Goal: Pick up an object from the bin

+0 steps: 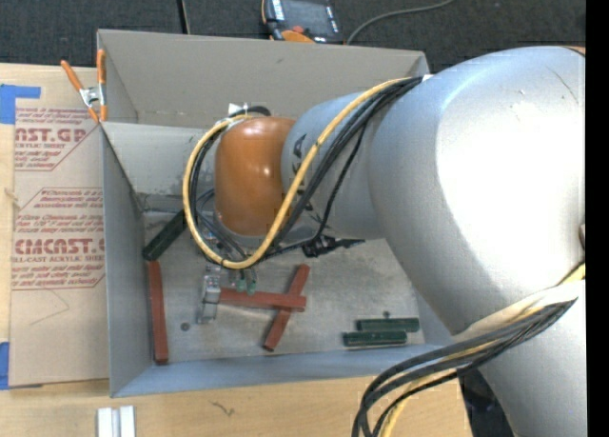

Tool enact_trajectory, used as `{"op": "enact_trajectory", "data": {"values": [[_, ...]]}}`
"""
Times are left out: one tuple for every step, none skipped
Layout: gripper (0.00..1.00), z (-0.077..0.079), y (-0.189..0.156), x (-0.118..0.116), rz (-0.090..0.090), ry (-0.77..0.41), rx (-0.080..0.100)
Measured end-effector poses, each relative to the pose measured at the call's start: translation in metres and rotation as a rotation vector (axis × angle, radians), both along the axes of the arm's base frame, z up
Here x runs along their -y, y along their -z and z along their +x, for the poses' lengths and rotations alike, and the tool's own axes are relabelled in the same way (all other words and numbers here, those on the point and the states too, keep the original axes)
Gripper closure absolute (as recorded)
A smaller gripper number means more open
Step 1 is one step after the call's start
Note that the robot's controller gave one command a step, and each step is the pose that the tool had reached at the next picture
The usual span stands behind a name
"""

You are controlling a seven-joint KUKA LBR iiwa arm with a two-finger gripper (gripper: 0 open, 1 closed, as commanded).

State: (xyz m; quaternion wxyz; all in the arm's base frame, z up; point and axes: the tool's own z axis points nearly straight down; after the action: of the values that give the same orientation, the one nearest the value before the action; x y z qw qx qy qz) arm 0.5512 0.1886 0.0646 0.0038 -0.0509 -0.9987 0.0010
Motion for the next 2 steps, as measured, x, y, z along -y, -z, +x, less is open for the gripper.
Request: {"op": "enact_trajectory", "data": {"values": [[0.00,-0.0131,-0.0046,0.0751,-0.001,-0.132,0.006],[1.00,-0.0130,-0.0050,0.0714,0.003,-0.135,0.007]]}}
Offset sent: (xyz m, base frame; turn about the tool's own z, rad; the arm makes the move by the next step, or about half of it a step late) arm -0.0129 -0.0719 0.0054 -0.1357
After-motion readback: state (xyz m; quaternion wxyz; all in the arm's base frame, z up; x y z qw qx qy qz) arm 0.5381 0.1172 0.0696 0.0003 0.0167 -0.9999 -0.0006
